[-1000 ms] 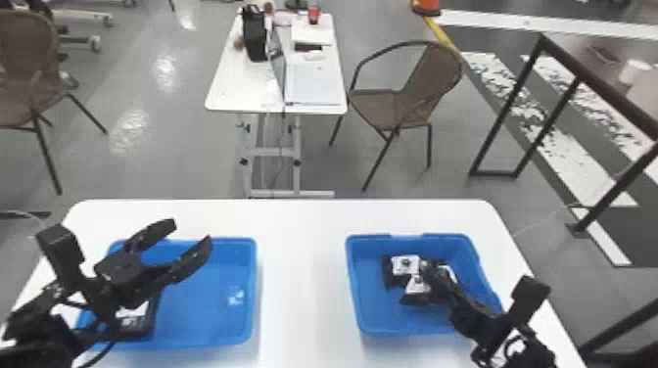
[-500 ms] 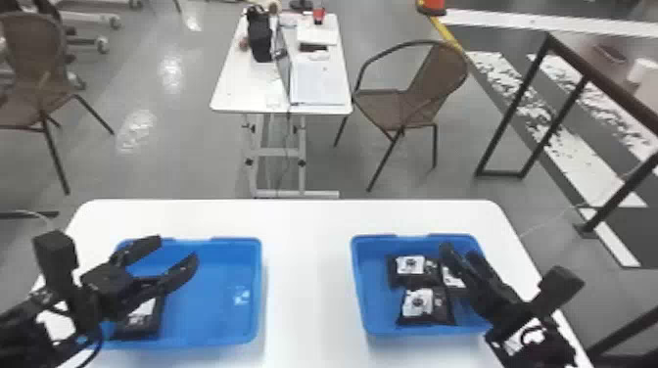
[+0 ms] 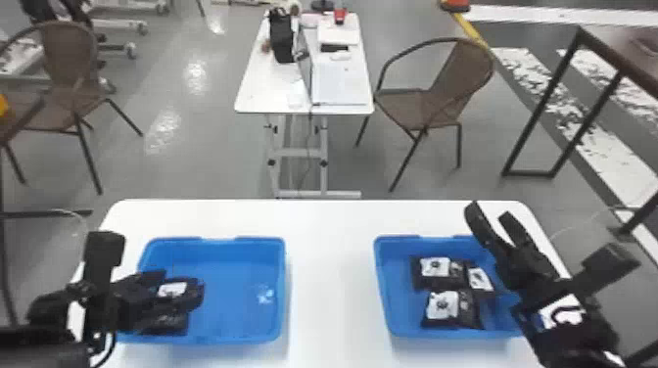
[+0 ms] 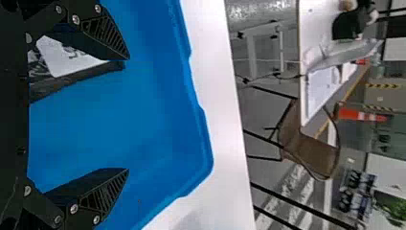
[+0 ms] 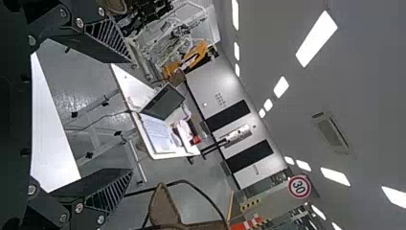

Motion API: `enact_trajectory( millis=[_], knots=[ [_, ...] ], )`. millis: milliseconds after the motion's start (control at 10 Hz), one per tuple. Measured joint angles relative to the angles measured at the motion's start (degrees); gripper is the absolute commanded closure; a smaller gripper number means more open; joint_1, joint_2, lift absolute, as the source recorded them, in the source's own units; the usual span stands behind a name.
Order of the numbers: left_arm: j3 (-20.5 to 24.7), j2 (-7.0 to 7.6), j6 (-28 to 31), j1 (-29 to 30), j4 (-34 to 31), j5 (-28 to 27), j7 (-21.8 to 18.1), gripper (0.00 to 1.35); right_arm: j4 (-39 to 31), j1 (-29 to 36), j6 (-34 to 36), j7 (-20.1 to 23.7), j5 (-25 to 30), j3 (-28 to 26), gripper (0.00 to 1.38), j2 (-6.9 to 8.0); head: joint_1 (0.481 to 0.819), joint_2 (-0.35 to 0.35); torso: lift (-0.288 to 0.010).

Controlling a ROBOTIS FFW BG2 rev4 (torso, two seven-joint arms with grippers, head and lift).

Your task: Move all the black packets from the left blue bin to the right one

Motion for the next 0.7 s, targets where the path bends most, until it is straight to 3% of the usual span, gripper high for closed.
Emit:
enact_trajectory(
  millis=[400, 700],
  knots=[
    [-4.5, 2.02, 10.4, -2.3, -1.1, -14.4, -1.3, 0.22, -0.6, 0.6, 0.4, 0.0, -1.1, 1.2, 0.23, 0.45, 0.695, 0.033, 0.000],
    [-6.2, 2.25, 10.7, -4.1, 3.4, -19.1, -1.1, 0.22, 0.0, 0.9, 0.5, 0.1, -1.8, 1.6, 0.23, 0.49, 0.695, 0.042, 0.000]
  ],
)
